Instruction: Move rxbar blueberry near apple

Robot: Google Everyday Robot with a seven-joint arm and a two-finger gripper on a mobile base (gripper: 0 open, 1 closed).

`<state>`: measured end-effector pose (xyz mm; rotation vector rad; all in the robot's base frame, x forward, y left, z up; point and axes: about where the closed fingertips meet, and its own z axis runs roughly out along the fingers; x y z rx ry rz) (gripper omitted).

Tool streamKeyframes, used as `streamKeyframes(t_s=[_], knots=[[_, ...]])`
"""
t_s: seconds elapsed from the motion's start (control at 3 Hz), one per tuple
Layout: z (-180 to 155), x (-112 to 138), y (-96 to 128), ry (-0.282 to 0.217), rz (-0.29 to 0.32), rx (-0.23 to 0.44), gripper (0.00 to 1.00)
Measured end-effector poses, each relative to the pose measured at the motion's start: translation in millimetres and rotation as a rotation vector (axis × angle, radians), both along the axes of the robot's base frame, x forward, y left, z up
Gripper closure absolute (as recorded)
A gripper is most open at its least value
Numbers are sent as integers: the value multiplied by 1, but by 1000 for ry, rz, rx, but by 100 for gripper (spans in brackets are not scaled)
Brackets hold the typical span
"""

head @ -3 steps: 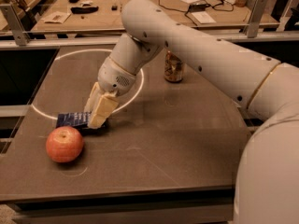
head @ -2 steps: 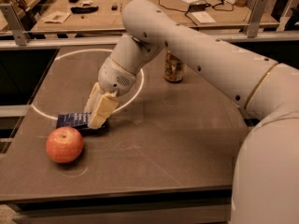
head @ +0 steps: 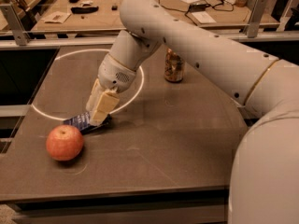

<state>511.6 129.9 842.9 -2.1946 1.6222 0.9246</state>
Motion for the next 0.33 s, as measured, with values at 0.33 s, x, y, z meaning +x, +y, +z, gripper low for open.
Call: streamKeyframes(t_s=[0.33], knots=[[0, 4, -3, 7, -4, -38, 0]])
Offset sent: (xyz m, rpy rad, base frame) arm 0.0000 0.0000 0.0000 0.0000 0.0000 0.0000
